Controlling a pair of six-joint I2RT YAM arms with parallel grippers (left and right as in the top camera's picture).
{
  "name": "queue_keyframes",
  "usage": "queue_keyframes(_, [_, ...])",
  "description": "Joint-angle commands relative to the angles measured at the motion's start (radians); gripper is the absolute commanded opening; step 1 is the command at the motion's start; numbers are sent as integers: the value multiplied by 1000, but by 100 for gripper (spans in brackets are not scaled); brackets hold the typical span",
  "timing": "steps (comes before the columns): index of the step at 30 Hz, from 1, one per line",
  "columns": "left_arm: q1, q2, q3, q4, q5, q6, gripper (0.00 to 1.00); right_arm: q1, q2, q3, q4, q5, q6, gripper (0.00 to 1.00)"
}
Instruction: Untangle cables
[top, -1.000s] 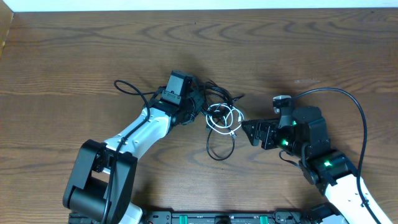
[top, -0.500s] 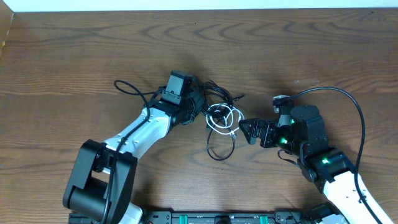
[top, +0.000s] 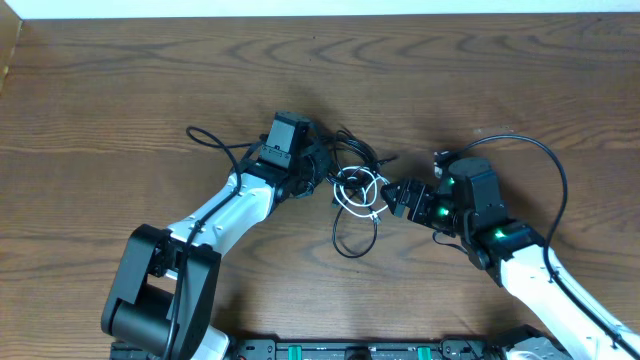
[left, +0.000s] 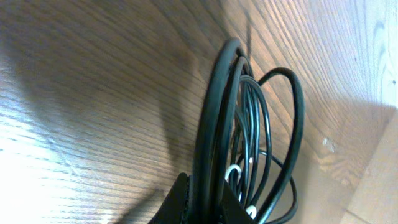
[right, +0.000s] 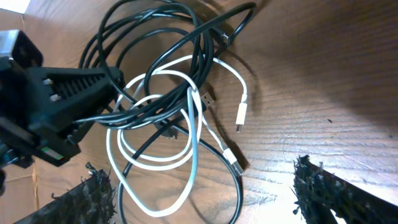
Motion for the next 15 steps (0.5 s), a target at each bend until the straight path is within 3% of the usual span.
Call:
queue_keyframes(1, [4, -15, -1, 21, 77, 50, 7, 9, 34, 5, 15, -26, 45, 87])
queue_keyframes(7, [4, -15, -1, 72, 117, 49, 7, 11, 79, 5, 23, -42, 144, 72])
queue_keyframes(14, [4, -15, -1, 147, 241, 63, 7, 11, 103, 5, 187, -111, 209, 41])
queue_keyframes(15, [4, -15, -1, 167, 272, 72, 7, 11, 103, 5, 206, -117, 208, 33])
